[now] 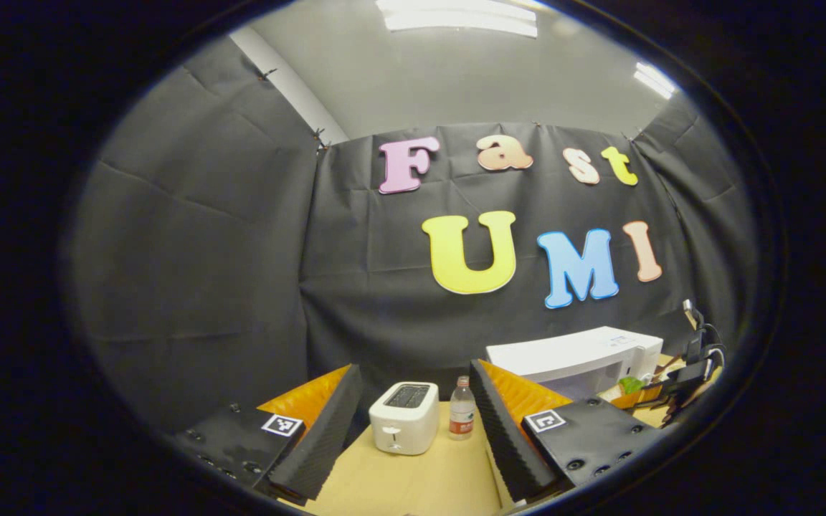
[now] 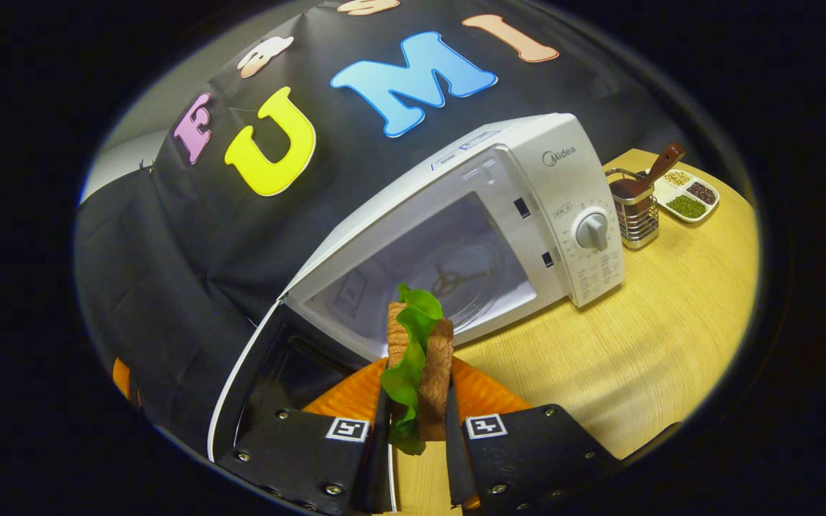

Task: Open the microwave oven with the left hand, put the food in, and close the microwave oven.

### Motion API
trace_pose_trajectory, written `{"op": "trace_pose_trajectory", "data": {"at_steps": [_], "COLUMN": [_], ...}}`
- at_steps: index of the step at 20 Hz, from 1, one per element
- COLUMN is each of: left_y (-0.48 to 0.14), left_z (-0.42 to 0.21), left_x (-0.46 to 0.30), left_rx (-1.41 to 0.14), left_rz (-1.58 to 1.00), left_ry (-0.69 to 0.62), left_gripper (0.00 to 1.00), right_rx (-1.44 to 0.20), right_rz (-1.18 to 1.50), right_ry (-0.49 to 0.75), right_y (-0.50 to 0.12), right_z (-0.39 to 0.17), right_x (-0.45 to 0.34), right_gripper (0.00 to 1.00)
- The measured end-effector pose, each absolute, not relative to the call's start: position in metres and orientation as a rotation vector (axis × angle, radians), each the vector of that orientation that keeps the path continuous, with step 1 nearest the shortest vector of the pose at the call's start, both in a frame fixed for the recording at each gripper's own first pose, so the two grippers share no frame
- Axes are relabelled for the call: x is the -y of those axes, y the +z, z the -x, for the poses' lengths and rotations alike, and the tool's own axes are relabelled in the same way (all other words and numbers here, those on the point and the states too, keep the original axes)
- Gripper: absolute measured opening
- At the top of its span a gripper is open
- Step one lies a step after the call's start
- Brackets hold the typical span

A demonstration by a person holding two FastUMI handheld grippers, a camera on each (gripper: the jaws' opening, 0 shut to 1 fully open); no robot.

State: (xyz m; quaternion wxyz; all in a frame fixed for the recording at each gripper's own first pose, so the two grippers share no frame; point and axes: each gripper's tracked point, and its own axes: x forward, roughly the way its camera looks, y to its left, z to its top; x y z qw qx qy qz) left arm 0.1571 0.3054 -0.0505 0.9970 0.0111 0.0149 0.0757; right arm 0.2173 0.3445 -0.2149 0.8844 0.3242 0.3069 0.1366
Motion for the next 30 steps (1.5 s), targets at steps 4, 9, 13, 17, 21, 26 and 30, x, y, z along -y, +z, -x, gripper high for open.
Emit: {"op": "trace_pose_trajectory", "data": {"at_steps": [4,9,13,17,21,26,30], "left_y": [-0.054,-0.056,-0.068,-0.068,-0.066,-0.065,-0.063], "left_z": [-0.15,-0.132,-0.115,-0.102,-0.095,-0.093,-0.092], "left_x": [-0.332,-0.358,-0.369,-0.376,-0.378,-0.374,-0.368], "left_rx": [-0.035,-0.048,-0.092,-0.11,-0.12,-0.117,-0.104], "left_rz": [-0.023,-0.034,-0.048,-0.072,-0.129,-0.136,-0.134], "left_ry": [0.209,0.283,0.324,0.349,0.345,0.336,0.319], "left_gripper": [0.97,0.96,0.97,0.96,0.96,0.96,0.96], "right_rx": [-0.575,-0.555,-0.531,-0.495,-0.493,-0.524,-0.531], "right_rz": [-0.706,-0.71,-0.755,-0.754,-0.7,-0.615,-0.499], "right_ry": [0.26,0.197,0.189,0.149,0.101,0.017,-0.033], "right_y": [-0.221,-0.246,-0.257,-0.265,-0.276,-0.29,-0.296], "right_z": [-0.25,-0.286,-0.311,-0.334,-0.346,-0.352,-0.35], "right_x": [-0.361,-0.373,-0.392,-0.397,-0.395,-0.373,-0.356], "right_gripper": [0.34,0.34,0.35,0.35,0.34,0.52,0.7]}}
